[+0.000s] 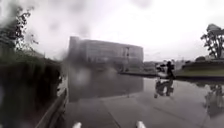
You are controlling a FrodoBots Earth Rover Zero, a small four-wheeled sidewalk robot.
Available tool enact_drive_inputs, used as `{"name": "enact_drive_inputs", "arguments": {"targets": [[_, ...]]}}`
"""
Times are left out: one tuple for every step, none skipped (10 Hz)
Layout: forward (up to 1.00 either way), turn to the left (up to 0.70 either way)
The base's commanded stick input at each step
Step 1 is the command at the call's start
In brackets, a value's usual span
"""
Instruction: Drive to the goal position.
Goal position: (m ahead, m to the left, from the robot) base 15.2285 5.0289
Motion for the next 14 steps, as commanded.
{"name": "enact_drive_inputs", "arguments": {"targets": [[0.45,0.27],[0.45,0.27],[0.45,0.27],[0.45,0.27],[0.45,0.27],[0.45,0.27],[0.45,0.27],[0.45,0.27],[0.45,0.27],[0.45,0.27],[0.45,0.27],[0.45,0.27],[0.45,0.27],[0.45,0.27]]}}
